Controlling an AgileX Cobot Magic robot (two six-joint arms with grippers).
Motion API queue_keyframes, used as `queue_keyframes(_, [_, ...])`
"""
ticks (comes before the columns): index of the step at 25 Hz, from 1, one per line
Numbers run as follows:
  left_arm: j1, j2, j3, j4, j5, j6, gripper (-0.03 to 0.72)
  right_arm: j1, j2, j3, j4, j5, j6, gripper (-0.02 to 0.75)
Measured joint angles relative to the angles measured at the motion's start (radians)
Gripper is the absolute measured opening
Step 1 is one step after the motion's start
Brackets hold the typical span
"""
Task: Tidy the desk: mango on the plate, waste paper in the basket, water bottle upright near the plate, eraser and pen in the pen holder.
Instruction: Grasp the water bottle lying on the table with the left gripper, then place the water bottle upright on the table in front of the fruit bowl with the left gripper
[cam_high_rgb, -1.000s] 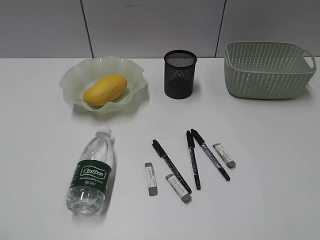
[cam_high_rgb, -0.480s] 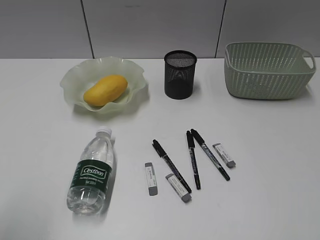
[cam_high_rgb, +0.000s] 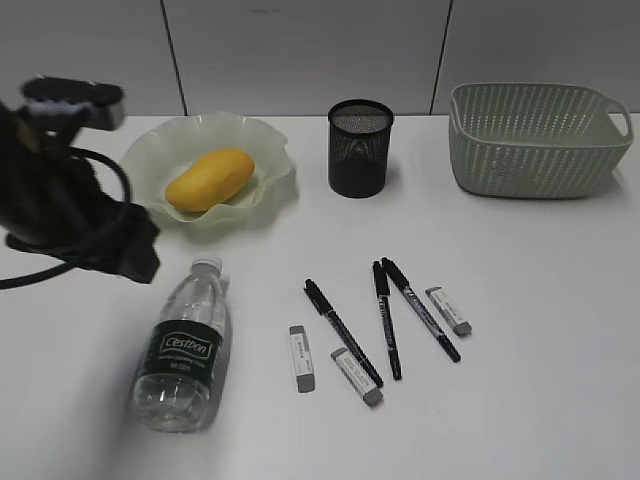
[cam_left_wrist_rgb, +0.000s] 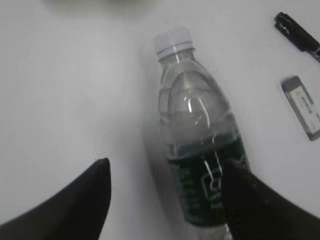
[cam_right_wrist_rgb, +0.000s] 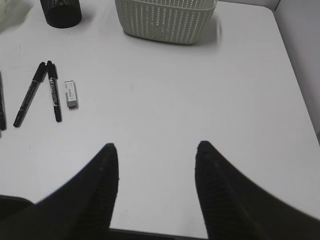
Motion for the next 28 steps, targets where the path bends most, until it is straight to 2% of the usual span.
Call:
queue_keyframes(4, [-0.021,0.186,-0.114,-0.033,0.002,-0.025,0.607,0.0,0.0,0.0,0.0,0.0,0.001,0.392])
queue_keyframes(8, [-0.022,0.295,-0.174,-0.049,-0.01,-0.081,0.622,0.0,0.0,0.0,0.0,-0.001,0.001,0.34])
queue_keyframes(12, [-0.023,0.385,-0.184,-0.058,-0.034,-0.153,0.622,0.0,0.0,0.0,0.0,-0.001,0.001,0.319])
queue_keyframes(14, [-0.024,0.423,-0.185,-0.062,-0.04,-0.175,0.581,0.0,0.0,0.0,0.0,-0.001,0.001,0.318])
queue_keyframes(16, [-0.027,0.429,-0.185,-0.055,-0.054,-0.183,0.46,0.0,0.0,0.0,0.0,-0.001,0.001,0.318])
queue_keyframes(17, [-0.03,0.419,-0.184,-0.044,-0.073,-0.185,0.428,0.0,0.0,0.0,0.0,-0.001,0.001,0.318])
queue_keyframes(18, [-0.034,0.4,-0.178,-0.022,-0.099,-0.186,0.439,0.0,0.0,0.0,0.0,-0.001,0.001,0.318])
queue_keyframes(20, [-0.043,0.328,-0.134,0.029,-0.161,-0.187,0.438,0.0,0.0,0.0,0.0,-0.001,0.001,0.318])
queue_keyframes(22, [-0.047,0.188,-0.035,0.077,-0.305,-0.187,0.438,0.0,0.0,0.0,0.0,-0.001,0.001,0.318])
queue_keyframes(25, [-0.033,-0.028,0.203,0.204,-0.673,-0.186,0.438,0.0,0.0,0.0,0.0,-0.002,0.001,0.318])
queue_keyframes(28, [0.051,-0.094,0.393,0.277,-1.066,-0.118,0.438,0.0,0.0,0.0,0.0,-0.002,0.001,0.316])
